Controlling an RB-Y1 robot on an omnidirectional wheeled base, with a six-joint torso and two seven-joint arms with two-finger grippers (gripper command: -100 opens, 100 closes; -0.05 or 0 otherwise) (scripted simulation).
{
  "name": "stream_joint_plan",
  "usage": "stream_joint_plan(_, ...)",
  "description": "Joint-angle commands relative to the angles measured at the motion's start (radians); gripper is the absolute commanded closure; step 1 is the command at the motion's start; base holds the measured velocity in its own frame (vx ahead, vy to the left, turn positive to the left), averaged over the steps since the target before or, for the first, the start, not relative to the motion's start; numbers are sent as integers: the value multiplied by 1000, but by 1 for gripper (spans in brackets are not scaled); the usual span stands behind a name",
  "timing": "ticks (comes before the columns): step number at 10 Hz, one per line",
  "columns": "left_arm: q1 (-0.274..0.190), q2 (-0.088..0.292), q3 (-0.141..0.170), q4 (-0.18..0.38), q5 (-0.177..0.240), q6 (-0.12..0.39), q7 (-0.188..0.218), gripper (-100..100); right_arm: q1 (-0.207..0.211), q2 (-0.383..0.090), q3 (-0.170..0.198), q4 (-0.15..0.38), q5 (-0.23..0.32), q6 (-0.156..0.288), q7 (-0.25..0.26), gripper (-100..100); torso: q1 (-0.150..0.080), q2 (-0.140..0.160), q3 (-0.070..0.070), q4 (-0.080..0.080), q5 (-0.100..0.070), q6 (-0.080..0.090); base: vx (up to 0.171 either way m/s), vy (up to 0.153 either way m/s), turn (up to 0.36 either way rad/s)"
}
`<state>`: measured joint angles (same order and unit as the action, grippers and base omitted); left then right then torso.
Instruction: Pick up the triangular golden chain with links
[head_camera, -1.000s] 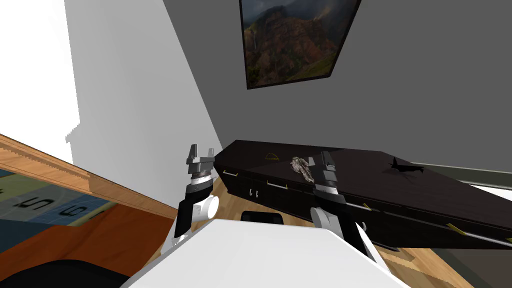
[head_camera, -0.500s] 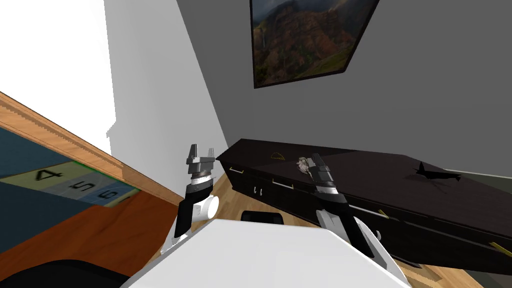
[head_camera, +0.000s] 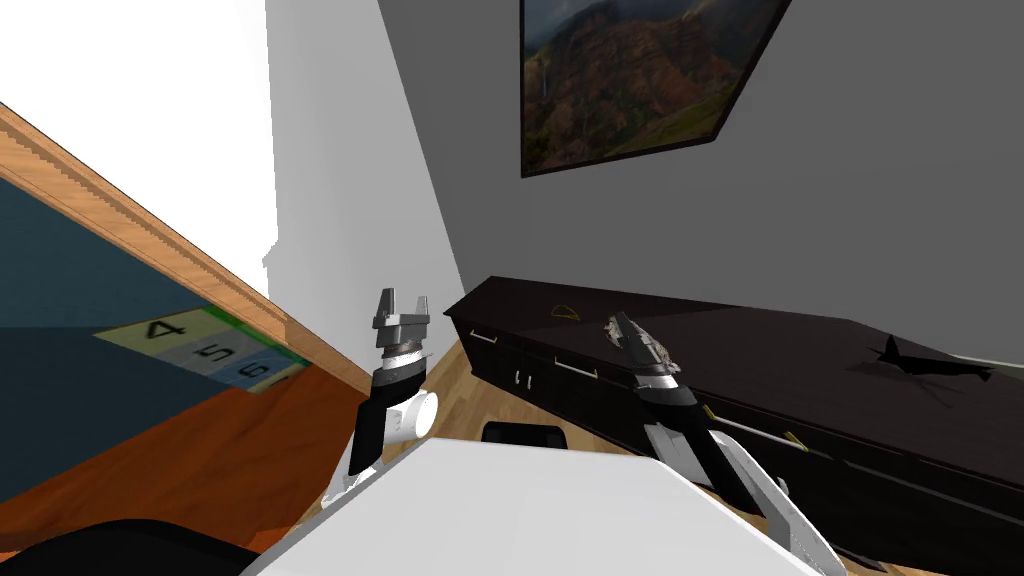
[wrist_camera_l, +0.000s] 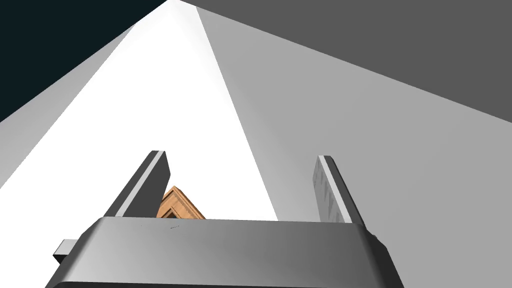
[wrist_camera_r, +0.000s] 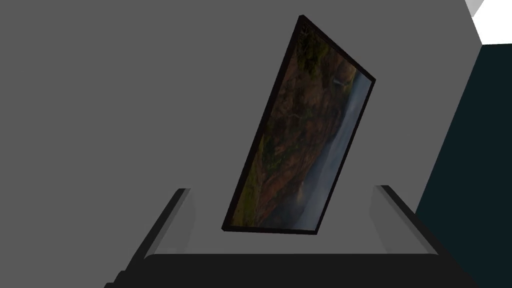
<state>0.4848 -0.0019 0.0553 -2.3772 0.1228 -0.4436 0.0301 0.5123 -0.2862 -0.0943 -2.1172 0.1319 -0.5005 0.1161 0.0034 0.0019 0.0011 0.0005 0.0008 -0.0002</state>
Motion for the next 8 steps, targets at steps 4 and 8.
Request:
stream_joint_plan(4,0,0,0,0,0,0,0,0,-14,-136,-21,81,91,-30,76,-100,0,0,0,0,0,0,-30,73,139)
stream_joint_plan(8,0,0,0,0,0,0,0,0,-22,-241,-32,135,149,-44,122,-100,-1,-1,0,0,0,1,-11,56,100)
